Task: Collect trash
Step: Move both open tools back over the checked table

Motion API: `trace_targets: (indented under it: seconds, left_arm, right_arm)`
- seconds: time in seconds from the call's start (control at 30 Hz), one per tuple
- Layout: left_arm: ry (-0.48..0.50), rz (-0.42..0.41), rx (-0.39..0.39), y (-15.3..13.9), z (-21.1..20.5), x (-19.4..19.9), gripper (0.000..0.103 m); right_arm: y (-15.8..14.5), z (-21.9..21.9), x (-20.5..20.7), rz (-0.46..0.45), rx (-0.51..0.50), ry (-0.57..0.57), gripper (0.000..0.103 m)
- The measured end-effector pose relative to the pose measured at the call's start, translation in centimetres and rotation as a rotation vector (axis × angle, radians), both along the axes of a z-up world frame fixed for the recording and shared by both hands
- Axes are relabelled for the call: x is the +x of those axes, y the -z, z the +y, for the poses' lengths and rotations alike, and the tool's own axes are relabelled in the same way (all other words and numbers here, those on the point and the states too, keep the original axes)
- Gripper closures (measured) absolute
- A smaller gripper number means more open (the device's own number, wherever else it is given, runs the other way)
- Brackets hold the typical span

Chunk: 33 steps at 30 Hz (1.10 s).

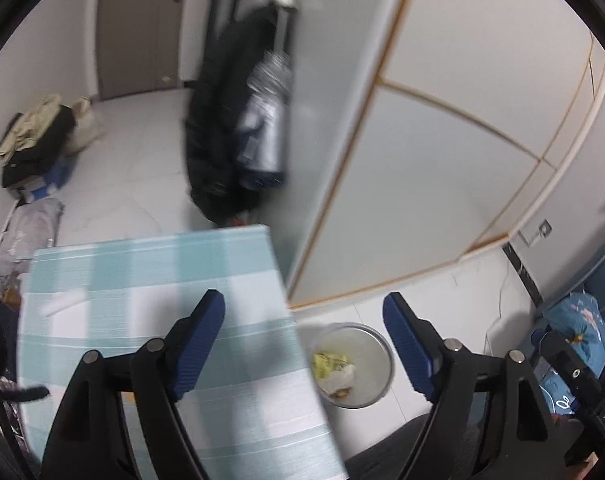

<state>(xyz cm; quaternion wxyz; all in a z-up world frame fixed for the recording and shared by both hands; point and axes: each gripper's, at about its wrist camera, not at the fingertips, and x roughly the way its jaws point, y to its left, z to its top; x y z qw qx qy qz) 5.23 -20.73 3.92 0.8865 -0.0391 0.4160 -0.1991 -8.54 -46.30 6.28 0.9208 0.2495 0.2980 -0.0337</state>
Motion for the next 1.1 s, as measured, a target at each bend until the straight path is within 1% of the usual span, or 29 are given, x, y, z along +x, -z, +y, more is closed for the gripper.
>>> trace_targets:
  seconds: [0.03,0.07,0.17,0.23,0.3,0.33,0.4,0.47,0.53,0.6,0.7,0.77,0.83,0.9,1.0,1.1]
  left_arm:
    - [-0.024,-0.018,0.001,-0.3,1.7,-0.3,0.02]
    - [-0.043,-0.031,0.001,-0.5,1.9,-0.6,0.019]
    - [-0.12,-0.07,-0.011,-1.1,5.7,-1.4,0.018]
    - [-0.161,-0.081,-0.025,-1.0,7.5,-1.8,0.017]
    - [-0.183,-0.118,-0.02,-0.9,9.4,-1.8,0.011]
    - [-0.201,-0.136,-0.012,-0.7,10.7,-1.8,0.01]
    - [-0.212,-0.147,-0.023,-0.3,12.3,-1.8,0.01]
    - [-0.241,-0.157,-0.017,0.3,14.1,-1.6,0.01]
    - [-0.273,-0.165,-0.014,0.8,16.1,-1.3,0.01]
    - [-0.285,-0.176,-0.049,0.9,17.8,-1.3,0.01]
    - [-0.299,-0.178,-0.094,1.2,20.4,-1.2,0.01]
    - [-0.304,-0.155,-0.107,1.8,22.0,-0.4,0.01]
    - [-0.327,-0.133,-0.088,2.8,23.2,0.3,0.01]
    - [-0.351,-0.111,-0.085,3.8,24.1,0.6,0.01]
    - [-0.377,-0.04,-0.111,5.5,25.5,1.4,0.01]
    - [-0.386,-0.004,-0.14,5.8,26.6,1.6,0.01]
  right_arm:
    - [-0.5,1.0,0.1,-0.014,-0.009,-0.017,0.0]
    - [-1.2,2.2,0.3,-0.033,-0.018,-0.041,0.0]
    - [-2.3,5.2,0.8,-0.072,-0.031,-0.08,0.0]
    - [-2.6,7.2,1.3,-0.081,-0.035,-0.102,0.0]
    - [-2.5,8.7,1.6,-0.09,-0.04,-0.119,0.0]
    - [-2.4,9.8,1.9,-0.1,-0.041,-0.133,0.0]
    - [-2.2,11.5,2.7,-0.108,-0.038,-0.162,0.0]
    - [-1.3,13.6,3.6,-0.074,-0.06,-0.203,0.0]
    - [0.0,16.0,4.5,-0.049,-0.106,-0.24,0.0]
    - [1.3,18.0,5.2,-0.015,-0.135,-0.264,0.0]
    - [3.6,21.0,7.1,0.061,-0.149,-0.332,0.0]
    - [5.2,22.7,8.2,0.115,-0.187,-0.364,0.0]
    - [6.9,24.1,9.4,0.174,-0.23,-0.401,0.0]
    - [9.1,25.5,11.0,0.247,-0.261,-0.434,0.0]
    - [11.9,27.2,12.9,0.332,-0.284,-0.465,0.001]
    - [14.4,29.0,14.2,0.377,-0.347,-0.482,0.008]
